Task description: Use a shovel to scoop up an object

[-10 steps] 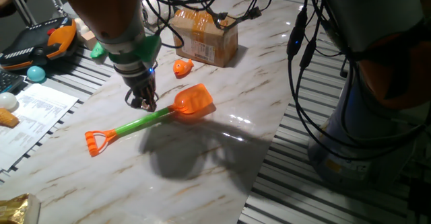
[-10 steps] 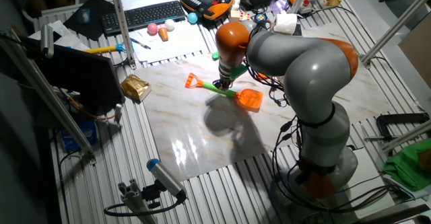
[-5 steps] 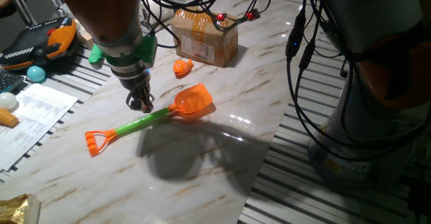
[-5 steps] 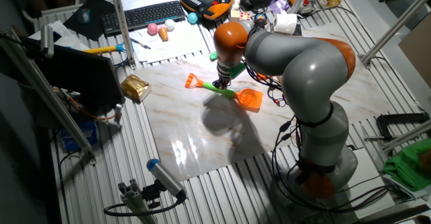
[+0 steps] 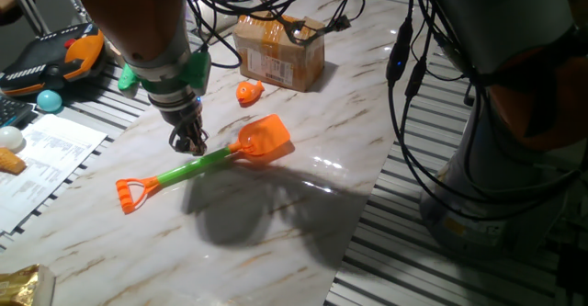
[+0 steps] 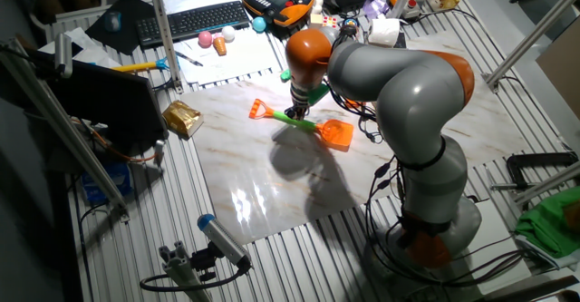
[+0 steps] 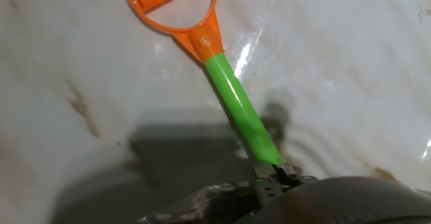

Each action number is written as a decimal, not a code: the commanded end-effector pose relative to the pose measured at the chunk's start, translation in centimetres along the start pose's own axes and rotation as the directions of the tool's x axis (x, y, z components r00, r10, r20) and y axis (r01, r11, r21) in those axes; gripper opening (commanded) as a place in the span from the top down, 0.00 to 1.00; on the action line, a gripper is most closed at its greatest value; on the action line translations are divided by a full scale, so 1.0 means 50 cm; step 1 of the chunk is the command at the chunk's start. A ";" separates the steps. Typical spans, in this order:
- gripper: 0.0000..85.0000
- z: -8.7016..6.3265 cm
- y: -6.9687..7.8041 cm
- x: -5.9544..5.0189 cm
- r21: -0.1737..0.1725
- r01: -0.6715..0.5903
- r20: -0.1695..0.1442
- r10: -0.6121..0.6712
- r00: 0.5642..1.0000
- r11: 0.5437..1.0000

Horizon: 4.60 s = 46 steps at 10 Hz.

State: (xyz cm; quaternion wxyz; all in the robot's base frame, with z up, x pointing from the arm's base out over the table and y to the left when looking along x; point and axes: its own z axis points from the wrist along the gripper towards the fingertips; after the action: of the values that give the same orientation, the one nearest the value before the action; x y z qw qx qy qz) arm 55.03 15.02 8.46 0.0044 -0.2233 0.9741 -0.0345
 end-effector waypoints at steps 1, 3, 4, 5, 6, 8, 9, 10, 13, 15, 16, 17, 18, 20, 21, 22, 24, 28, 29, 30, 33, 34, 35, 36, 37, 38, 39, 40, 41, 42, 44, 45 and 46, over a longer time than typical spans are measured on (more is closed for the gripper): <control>0.99 0.002 -0.001 -0.001 0.000 0.000 0.001 0.000 1.000 1.000; 0.99 0.001 -0.002 -0.001 -0.002 0.000 0.002 0.000 1.000 1.000; 0.99 0.001 -0.002 -0.001 -0.005 0.000 0.002 0.000 1.000 1.000; 0.99 0.000 -0.003 -0.001 -0.006 0.000 0.004 0.000 1.000 1.000; 0.99 0.000 -0.003 -0.001 -0.008 0.000 0.007 0.000 1.000 1.000; 0.99 0.000 -0.003 -0.001 -0.011 0.000 0.008 0.000 1.000 1.000; 0.99 0.001 -0.003 -0.001 -0.011 0.000 0.008 0.000 1.000 1.000; 0.99 0.003 -0.003 -0.001 -0.013 0.000 0.011 0.000 1.000 1.000; 0.99 0.004 -0.003 -0.002 -0.016 0.000 0.011 0.001 1.000 1.000; 0.99 0.003 -0.002 -0.001 -0.021 -0.118 0.004 0.118 0.993 0.993; 0.99 0.004 -0.003 -0.001 -0.022 -0.217 0.003 0.217 0.976 0.976; 0.99 0.003 -0.003 -0.001 -0.022 -0.323 0.004 0.323 0.946 0.946; 0.99 0.003 -0.003 -0.001 -0.021 -0.417 0.003 0.417 0.909 0.909; 0.99 0.001 -0.003 -0.001 -0.024 -0.570 0.008 0.570 0.822 0.821; 0.99 0.001 -0.003 -0.001 -0.025 -0.572 -0.007 0.572 0.820 0.820; 0.99 0.001 -0.003 -0.001 -0.028 -0.587 -0.016 0.587 0.809 0.809; 0.99 0.000 -0.004 0.000 0.000 -0.671 -0.024 0.670 0.742 0.742; 0.99 -0.002 -0.006 0.000 0.053 -0.913 -0.026 0.915 0.403 0.404; 0.99 -0.001 -0.007 0.000 0.054 -0.949 -0.028 0.951 0.308 0.309; 0.99 -0.001 -0.008 0.000 0.058 -0.974 -0.023 0.976 0.217 0.218; 0.99 -0.004 -0.009 0.001 0.047 -0.999 0.012 1.000 0.010 0.009; 0.99 -0.008 -0.009 0.002 0.049 -0.999 0.017 1.000 -0.007 -0.008; 0.99 -0.012 -0.010 0.005 0.057 -0.998 0.013 1.000 -0.010 -0.011; 0.99 -0.012 -0.010 0.005 0.062 -0.998 0.005 1.000 -0.009 -0.010; 0.99 -0.010 -0.009 0.004 0.052 -0.998 0.012 0.999 -0.040 -0.040; 0.99 -0.010 -0.009 0.004 0.044 -0.996 0.020 0.997 -0.081 -0.081; 0.99 -0.010 -0.009 0.004 0.029 -0.989 0.029 0.989 -0.143 -0.144; 0.99 -0.010 -0.009 0.003 0.031 -0.976 0.030 0.976 -0.217 -0.218; 0.99 -0.009 -0.009 0.003 0.041 -0.952 0.035 0.953 -0.301 -0.302; 0.99 -0.006 -0.009 0.004 0.052 -0.927 0.037 0.928 -0.370 -0.372; 0.99 -0.005 -0.009 0.003 0.077 -0.866 0.064 0.869 -0.491 -0.495; 0.99 -0.005 -0.009 0.004 0.074 -0.828 0.067 0.831 -0.552 -0.556; 0.99 -0.003 -0.009 0.004 0.063 -0.776 0.063 0.778 -0.625 -0.628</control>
State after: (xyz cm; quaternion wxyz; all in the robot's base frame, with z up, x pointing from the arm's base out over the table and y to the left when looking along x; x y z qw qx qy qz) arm 55.05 14.54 8.63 0.0533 0.3326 0.9410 -0.0319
